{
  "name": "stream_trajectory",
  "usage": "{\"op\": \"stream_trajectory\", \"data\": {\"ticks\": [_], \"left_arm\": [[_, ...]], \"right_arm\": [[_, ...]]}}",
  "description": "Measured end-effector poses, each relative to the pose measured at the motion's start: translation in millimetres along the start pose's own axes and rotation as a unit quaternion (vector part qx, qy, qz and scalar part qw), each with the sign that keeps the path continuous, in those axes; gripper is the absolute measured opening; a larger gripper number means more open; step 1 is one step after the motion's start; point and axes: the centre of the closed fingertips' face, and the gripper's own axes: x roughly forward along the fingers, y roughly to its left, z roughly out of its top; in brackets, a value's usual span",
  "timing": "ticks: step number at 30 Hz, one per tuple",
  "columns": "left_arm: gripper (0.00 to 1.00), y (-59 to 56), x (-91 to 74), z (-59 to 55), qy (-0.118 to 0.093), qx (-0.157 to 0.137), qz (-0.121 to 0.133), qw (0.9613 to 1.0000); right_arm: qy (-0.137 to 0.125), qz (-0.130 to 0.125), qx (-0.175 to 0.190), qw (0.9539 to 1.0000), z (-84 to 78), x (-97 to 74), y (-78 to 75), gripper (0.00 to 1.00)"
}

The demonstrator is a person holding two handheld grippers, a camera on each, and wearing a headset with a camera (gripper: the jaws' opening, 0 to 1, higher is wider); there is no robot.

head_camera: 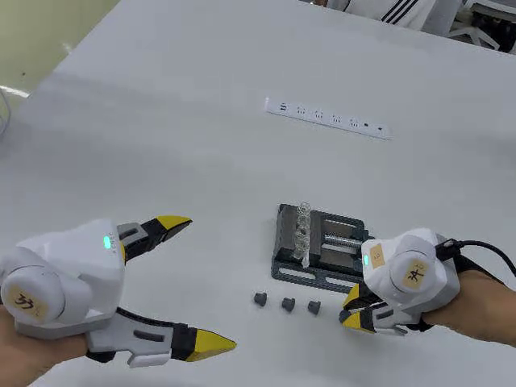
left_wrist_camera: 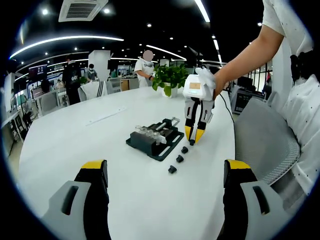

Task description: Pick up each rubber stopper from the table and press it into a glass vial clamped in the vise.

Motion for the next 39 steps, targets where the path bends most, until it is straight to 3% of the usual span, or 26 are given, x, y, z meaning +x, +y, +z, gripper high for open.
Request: {"op": "stream_trajectory", "data": {"ticks": [16,25,33,39], "left_arm": [[0.95,-1.1,4.3,0.0,0.002,0.001,-0.007,1.0],[0.95,-2.0,6.4,2.4,-0.001,0.003,-0.01,0.9999],[0.95,-3.0,11.2,4.5,0.001,0.004,-0.018,0.9998],[0.96,-7.2,16.4,8.3,0.0,0.007,-0.027,0.9996]], "right_arm": [[-0.003,-0.007,0.007,0.9999,1.0,-1.4,-2.1,0.06],[-0.022,-0.016,0.02,0.9994,12.9,-21.4,-5.8,0.06],[-0.055,-0.03,0.032,0.9975,39.0,-50.5,-24.9,0.06],[-0.087,-0.054,0.054,0.9933,66.2,-70.4,-55.1,0.06]]}}
